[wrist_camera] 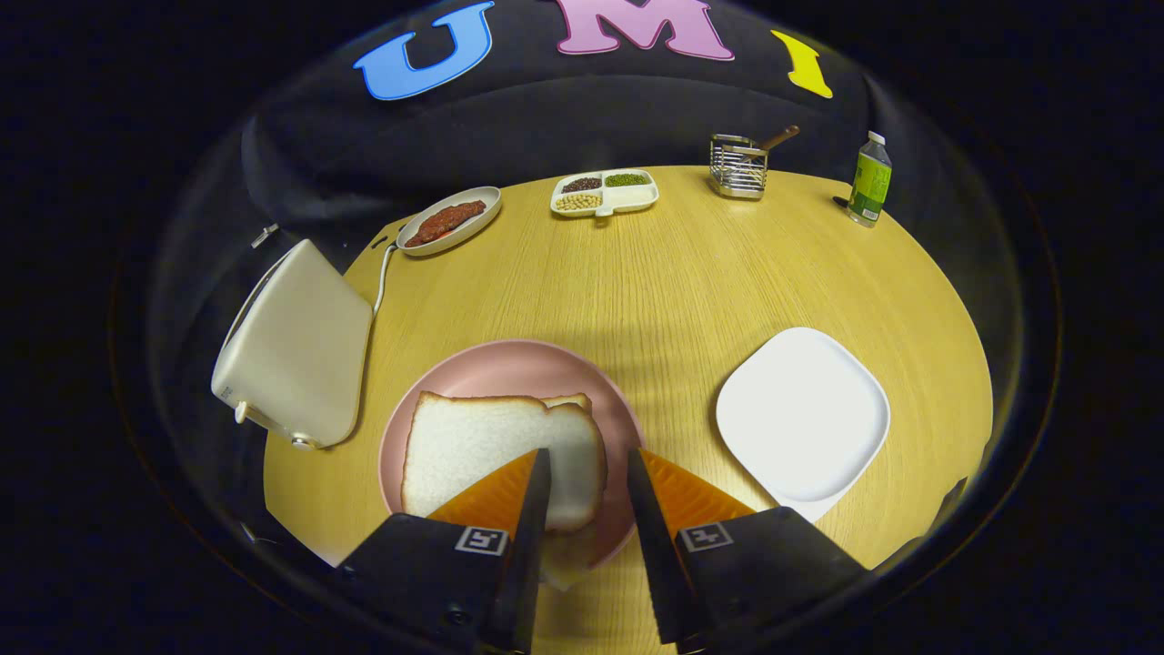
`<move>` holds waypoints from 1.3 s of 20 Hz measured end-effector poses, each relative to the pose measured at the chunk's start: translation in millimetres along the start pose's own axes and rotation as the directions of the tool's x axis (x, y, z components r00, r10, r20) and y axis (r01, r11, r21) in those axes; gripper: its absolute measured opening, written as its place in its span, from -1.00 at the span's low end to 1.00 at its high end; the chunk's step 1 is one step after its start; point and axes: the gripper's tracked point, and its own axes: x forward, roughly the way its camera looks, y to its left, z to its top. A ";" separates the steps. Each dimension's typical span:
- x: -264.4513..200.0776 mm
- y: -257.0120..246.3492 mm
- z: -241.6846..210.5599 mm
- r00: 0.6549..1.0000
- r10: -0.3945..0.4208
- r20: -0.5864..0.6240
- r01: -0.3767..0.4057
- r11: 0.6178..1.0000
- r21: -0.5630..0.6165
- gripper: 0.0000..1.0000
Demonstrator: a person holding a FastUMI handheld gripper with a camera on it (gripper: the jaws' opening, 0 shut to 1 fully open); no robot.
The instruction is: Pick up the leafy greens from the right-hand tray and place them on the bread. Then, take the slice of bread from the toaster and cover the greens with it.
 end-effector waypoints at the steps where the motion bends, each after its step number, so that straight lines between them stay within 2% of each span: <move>1: -4.5 -0.6 1.2 1.000 0.003 0.008 -0.003 1.000 -0.011 0.24; 3: -14.6 -2.9 7.4 0.999 0.019 0.036 -0.017 0.999 -0.043 0.43; 8: -54.2 -11.2 37.5 0.989 0.078 0.126 -0.066 0.994 -0.091 0.49; 12: -95.7 -19.3 82.6 0.953 0.156 0.259 -0.116 0.980 -0.165 0.64; 17: -157.3 -31.5 149.0 0.874 0.229 0.428 -0.117 0.955 -0.273 0.73; 22: -214.0 -44.9 197.0 0.795 0.282 0.538 -0.084 0.928 -0.362 0.81; 26: -256.7 -68.2 231.4 0.723 0.280 0.632 -0.002 0.915 -0.404 0.91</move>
